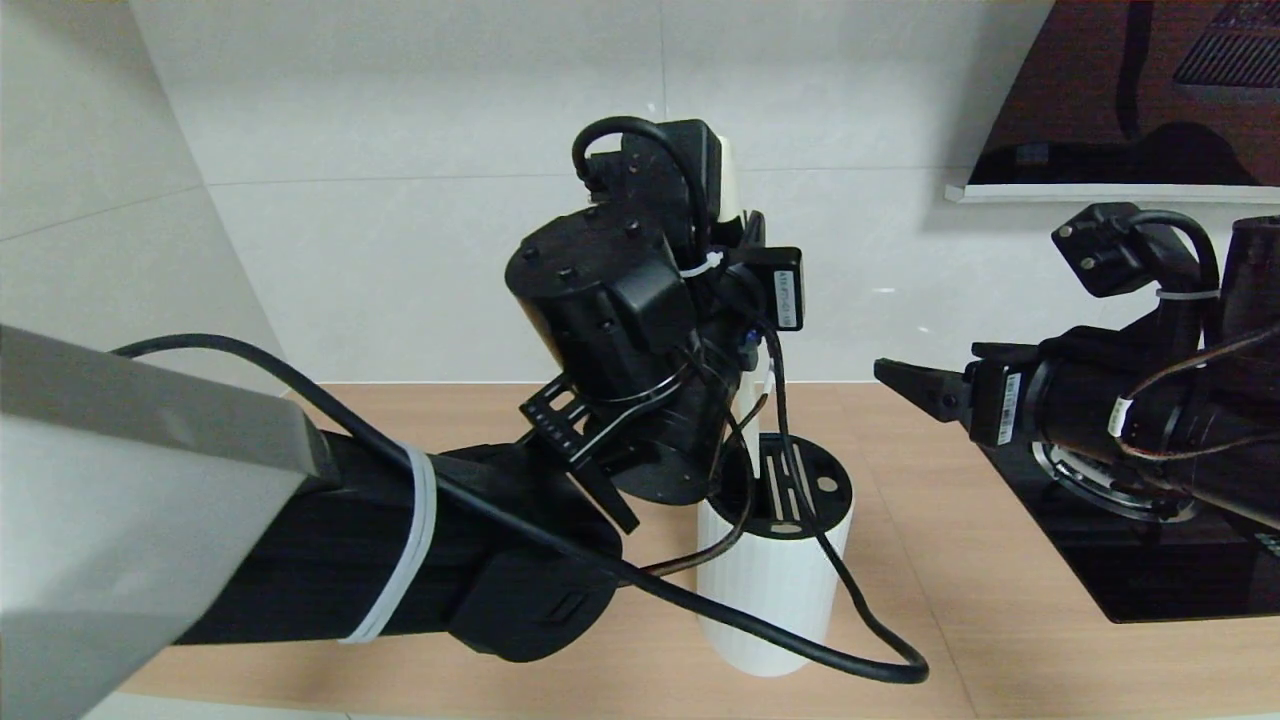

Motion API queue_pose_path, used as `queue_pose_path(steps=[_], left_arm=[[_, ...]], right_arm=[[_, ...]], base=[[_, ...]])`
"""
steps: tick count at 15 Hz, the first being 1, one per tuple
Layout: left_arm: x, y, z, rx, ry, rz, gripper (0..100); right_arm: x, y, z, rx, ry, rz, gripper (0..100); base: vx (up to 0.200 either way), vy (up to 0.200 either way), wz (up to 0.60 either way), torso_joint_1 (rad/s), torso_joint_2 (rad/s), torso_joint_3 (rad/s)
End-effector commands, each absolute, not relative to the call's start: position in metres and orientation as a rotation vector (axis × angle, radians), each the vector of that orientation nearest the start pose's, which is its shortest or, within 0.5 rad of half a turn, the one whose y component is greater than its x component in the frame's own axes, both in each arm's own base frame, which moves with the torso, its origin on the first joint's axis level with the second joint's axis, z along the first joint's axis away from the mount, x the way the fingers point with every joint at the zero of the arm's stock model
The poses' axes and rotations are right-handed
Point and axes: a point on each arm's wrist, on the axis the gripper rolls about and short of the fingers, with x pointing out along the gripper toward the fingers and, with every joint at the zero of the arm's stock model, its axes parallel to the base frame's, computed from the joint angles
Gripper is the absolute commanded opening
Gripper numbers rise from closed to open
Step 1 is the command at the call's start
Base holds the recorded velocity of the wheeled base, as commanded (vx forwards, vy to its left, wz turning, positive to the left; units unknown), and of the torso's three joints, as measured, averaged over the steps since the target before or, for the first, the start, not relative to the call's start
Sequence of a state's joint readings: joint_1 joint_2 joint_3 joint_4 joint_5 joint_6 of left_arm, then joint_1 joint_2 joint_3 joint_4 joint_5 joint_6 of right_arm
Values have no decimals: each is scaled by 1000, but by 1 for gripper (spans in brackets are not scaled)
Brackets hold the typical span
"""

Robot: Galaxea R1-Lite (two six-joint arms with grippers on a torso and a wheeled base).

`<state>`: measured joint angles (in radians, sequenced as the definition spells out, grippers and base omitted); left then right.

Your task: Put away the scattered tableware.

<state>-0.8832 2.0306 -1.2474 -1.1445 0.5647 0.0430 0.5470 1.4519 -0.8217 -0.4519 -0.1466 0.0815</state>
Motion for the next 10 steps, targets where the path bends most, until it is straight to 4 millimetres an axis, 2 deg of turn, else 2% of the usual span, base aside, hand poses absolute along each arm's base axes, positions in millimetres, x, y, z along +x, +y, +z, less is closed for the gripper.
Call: queue_pose_path(steps=[1, 6, 10], left_arm=[[269, -308, 223, -180, -258, -309, 0], [275, -316, 203, -149, -221, -303, 0], [279, -321, 196, -141, -212, -303, 0]], right_arm=[[218, 129, 235, 15, 196, 391, 100], [217, 129, 235, 16, 193, 392, 100], [217, 128, 236, 17, 190, 392, 100]], base=[[0, 0, 0, 0, 0, 0], [0, 0, 0, 0, 0, 0], [0, 0, 0, 0, 0, 0]])
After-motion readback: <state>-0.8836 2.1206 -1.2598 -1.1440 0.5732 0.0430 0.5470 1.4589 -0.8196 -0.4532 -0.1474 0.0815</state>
